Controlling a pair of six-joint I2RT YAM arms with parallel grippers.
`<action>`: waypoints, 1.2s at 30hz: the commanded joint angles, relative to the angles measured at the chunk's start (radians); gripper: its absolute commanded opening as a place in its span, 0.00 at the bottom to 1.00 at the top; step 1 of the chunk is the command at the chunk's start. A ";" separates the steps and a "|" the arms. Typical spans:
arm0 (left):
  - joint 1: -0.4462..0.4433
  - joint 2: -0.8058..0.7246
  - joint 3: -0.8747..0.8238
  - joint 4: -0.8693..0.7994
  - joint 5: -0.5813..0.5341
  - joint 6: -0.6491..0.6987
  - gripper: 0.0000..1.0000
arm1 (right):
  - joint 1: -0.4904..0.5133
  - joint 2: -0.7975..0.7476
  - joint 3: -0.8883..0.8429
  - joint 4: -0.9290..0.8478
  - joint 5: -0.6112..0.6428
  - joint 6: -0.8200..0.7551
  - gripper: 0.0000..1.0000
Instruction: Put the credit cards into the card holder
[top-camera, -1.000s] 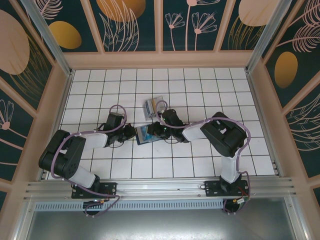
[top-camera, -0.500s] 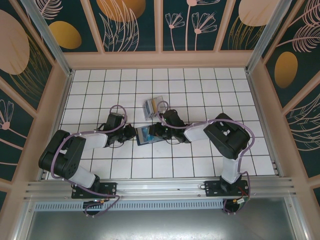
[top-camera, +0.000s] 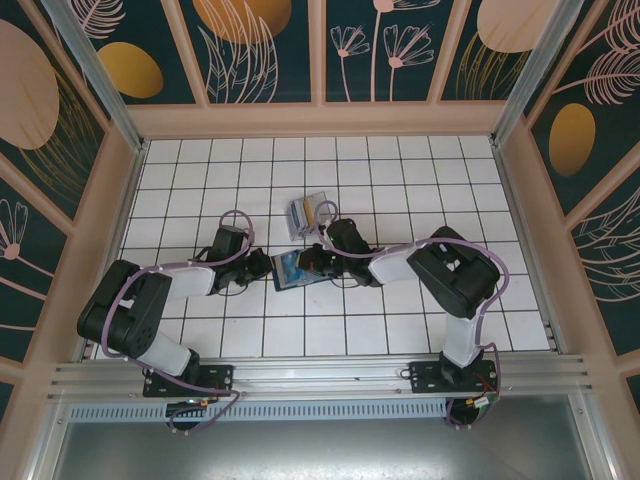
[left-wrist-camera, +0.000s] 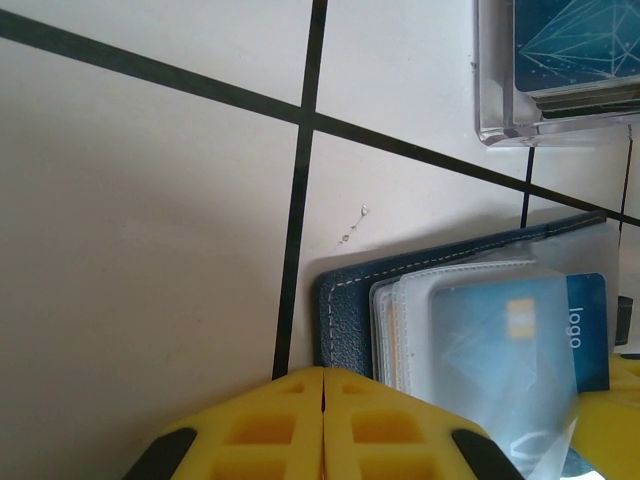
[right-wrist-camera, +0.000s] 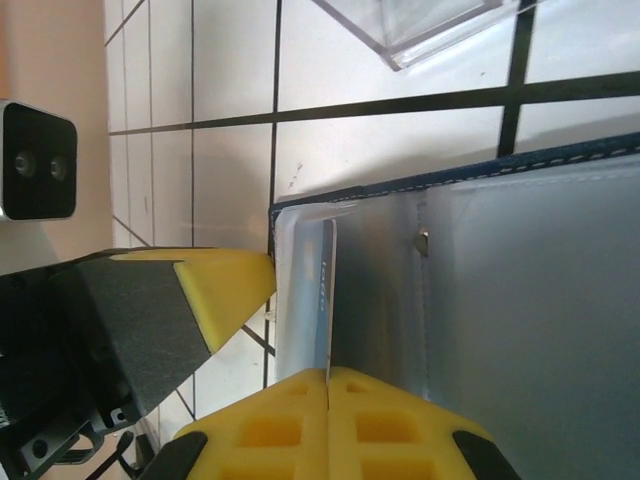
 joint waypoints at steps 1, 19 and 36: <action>-0.011 0.007 -0.027 -0.051 -0.002 0.021 0.09 | 0.001 0.054 -0.006 0.054 -0.046 0.038 0.00; -0.011 0.021 -0.016 -0.056 -0.002 0.028 0.08 | -0.017 -0.040 -0.023 -0.093 0.036 -0.048 0.26; -0.011 0.033 -0.005 -0.048 0.018 0.018 0.08 | 0.011 0.019 -0.004 0.022 -0.044 0.006 0.03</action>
